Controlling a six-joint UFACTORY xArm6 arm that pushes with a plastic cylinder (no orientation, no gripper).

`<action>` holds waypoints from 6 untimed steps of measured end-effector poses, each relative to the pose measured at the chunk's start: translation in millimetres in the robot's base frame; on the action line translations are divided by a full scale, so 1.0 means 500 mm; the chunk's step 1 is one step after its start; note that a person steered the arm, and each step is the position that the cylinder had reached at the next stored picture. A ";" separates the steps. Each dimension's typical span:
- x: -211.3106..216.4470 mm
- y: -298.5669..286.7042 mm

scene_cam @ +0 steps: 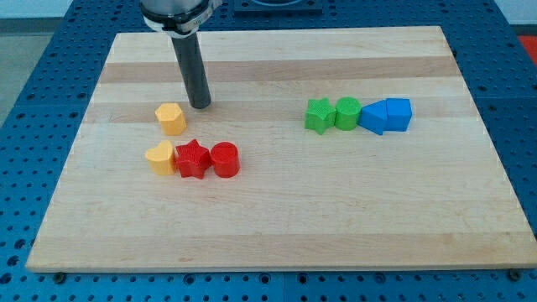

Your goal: Slide the yellow hexagon down a bit

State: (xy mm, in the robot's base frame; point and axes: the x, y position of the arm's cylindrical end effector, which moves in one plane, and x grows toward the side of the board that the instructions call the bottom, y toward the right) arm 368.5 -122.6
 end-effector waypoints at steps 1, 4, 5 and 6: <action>0.010 -0.012; 0.067 -0.122; 0.070 -0.122; 0.094 -0.122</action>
